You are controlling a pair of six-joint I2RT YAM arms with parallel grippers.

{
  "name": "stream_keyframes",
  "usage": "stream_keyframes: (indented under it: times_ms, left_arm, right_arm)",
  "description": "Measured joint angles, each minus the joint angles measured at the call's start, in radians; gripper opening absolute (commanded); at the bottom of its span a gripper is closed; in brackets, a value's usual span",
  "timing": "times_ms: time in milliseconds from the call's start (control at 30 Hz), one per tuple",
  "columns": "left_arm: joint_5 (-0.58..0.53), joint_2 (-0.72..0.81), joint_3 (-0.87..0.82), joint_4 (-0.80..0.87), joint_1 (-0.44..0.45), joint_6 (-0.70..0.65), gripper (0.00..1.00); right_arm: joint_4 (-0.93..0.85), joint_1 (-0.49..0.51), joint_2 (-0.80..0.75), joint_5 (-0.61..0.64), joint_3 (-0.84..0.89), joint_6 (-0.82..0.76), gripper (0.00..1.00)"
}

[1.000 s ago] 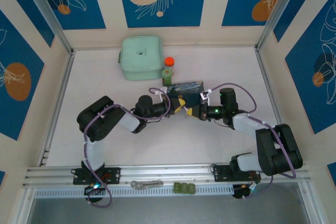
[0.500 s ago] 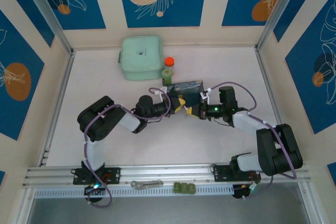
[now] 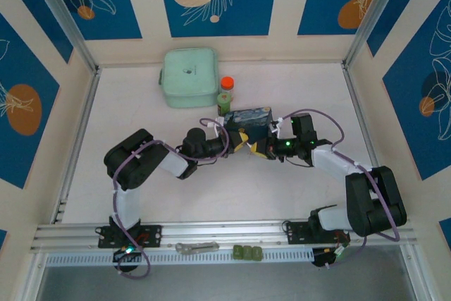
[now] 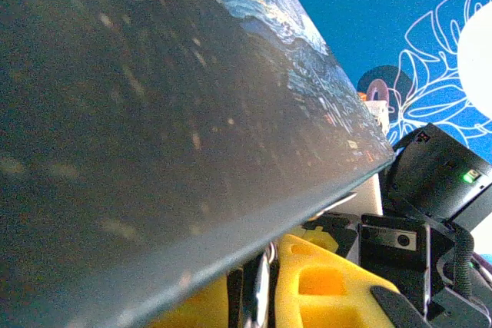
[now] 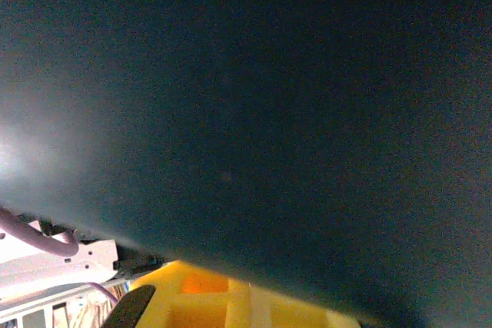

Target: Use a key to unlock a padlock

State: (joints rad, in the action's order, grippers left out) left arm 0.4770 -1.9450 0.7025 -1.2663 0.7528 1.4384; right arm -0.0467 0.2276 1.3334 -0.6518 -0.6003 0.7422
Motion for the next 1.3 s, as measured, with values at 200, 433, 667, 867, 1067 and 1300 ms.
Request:
stream_keyframes:
  times_ms: [200,433,667,867,1067,1300]
  left_arm:
    - [-0.003,0.000,0.000,0.006,0.000,-0.006,0.00]
    - [-0.018,0.000,0.012,0.027,-0.001,-0.007,0.00]
    - [-0.060,-0.001,0.032,0.054,-0.017,-0.007,0.00]
    - [-0.065,-0.001,0.032,0.071,-0.018,-0.008,0.00]
    - [-0.052,-0.001,0.032,0.071,-0.018,-0.007,0.00]
    - [-0.023,-0.002,0.032,0.071,-0.013,-0.002,0.00]
  right_arm:
    - [0.009,0.000,0.011,0.002,-0.003,0.032,0.00]
    - [0.029,0.003,0.034,0.020,-0.016,0.067,0.00]
    - [-0.010,0.040,0.085,0.080,-0.095,0.063,0.00]
    - [-0.030,0.030,0.098,0.099,-0.108,0.064,0.00]
    - [-0.018,0.002,0.082,0.115,-0.105,0.075,0.00]
    - [0.085,-0.007,0.064,0.160,-0.081,0.148,0.00]
